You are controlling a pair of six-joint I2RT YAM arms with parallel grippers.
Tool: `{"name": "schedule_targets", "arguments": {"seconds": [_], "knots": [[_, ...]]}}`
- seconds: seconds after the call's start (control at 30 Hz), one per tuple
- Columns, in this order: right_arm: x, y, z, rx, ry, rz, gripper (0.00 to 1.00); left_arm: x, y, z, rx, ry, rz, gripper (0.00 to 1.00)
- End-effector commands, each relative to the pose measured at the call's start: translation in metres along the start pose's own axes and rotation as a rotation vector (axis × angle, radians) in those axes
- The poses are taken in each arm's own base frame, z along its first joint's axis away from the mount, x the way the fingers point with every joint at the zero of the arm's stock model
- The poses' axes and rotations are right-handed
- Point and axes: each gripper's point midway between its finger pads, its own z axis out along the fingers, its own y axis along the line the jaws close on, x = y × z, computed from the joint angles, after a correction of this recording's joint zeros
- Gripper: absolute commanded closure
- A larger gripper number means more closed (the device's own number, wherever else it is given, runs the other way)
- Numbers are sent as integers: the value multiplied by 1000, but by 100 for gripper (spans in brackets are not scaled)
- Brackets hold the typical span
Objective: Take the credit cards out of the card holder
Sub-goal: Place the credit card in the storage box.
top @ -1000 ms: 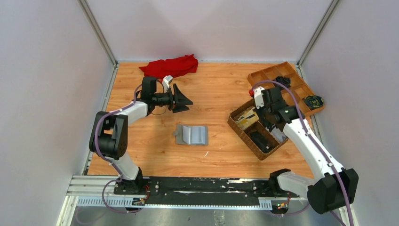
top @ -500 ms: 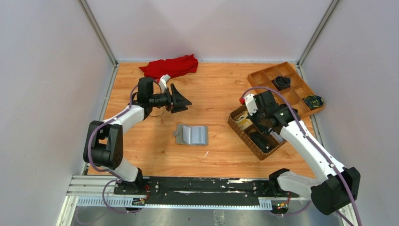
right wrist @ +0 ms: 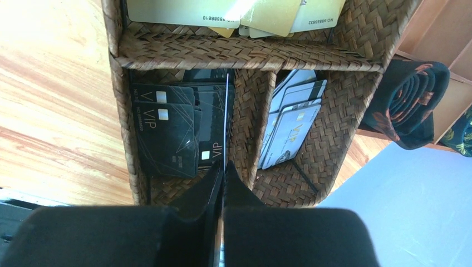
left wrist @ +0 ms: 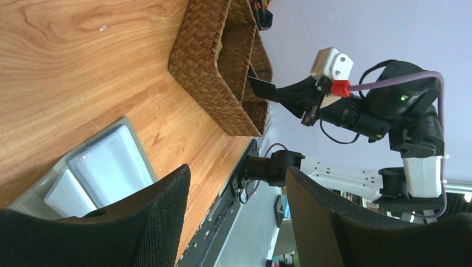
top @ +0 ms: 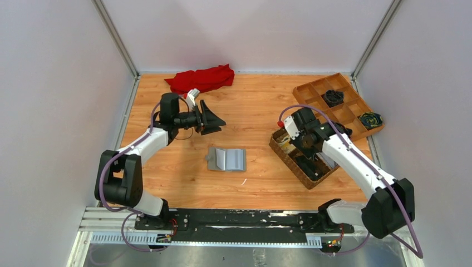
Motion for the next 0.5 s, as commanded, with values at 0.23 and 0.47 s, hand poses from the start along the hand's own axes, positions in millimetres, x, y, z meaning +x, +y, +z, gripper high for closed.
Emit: {"name": "schedule_targets", "arguments": {"seconds": [0.23,0.47], "knots": [[7,2,26,22,64,-53,100,10,-2,-2,9,15,-7,34],[23,1,30,57,63,-88,100,6,-3,0,14,21,-3,34]]}}
